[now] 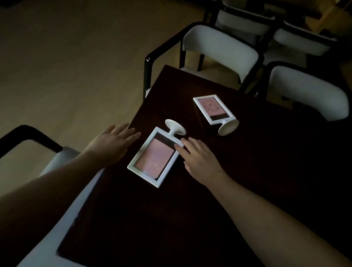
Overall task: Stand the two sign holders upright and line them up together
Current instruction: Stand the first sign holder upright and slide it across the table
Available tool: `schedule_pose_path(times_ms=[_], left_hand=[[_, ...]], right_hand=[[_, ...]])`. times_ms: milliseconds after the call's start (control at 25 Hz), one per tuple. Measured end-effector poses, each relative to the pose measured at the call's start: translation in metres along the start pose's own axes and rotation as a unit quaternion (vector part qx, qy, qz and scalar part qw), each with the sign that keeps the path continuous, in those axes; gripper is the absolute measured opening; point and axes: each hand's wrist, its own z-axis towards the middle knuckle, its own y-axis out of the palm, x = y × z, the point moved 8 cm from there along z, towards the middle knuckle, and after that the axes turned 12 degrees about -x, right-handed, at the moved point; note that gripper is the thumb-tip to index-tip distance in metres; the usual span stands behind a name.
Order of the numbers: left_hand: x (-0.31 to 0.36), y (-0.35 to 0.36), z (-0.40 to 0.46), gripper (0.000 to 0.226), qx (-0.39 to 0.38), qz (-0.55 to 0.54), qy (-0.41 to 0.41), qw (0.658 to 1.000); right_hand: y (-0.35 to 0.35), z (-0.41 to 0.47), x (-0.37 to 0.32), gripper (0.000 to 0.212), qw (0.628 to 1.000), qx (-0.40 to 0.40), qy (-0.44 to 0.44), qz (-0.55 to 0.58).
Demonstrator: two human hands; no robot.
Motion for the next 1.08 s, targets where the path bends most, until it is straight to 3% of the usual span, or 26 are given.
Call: schedule_pose_path(times_ms=[120, 400, 680, 1080], left_hand=[[0.005, 0.019, 0.012, 0.072, -0.042, -0.001, 0.020, 0.999], [0.013, 0.031, 0.020, 0.061, -0.074, -0.028, 0.053, 0.995], [0.028, 0.015, 0.017, 0.062, 0.002, -0.006, 0.139, 0.990], [0.029, -0.029, 0.027, 0.068, 0.074, -0.212, 0.142, 0.964]], right_hand=[[0.016, 0.009, -0.001, 0.062, 1.000, -0.009, -0.009, 0.009], [0.018, 0.021, -0.009, 0.032, 0.997, 0.056, -0.020, 0.047], [0.023, 0.015, 0.008, 0.036, 0.991, 0.077, 0.013, 0.109], [-0.002, -0.004, 0.045, 0.040, 0.934, 0.114, 0.120, 0.316]])
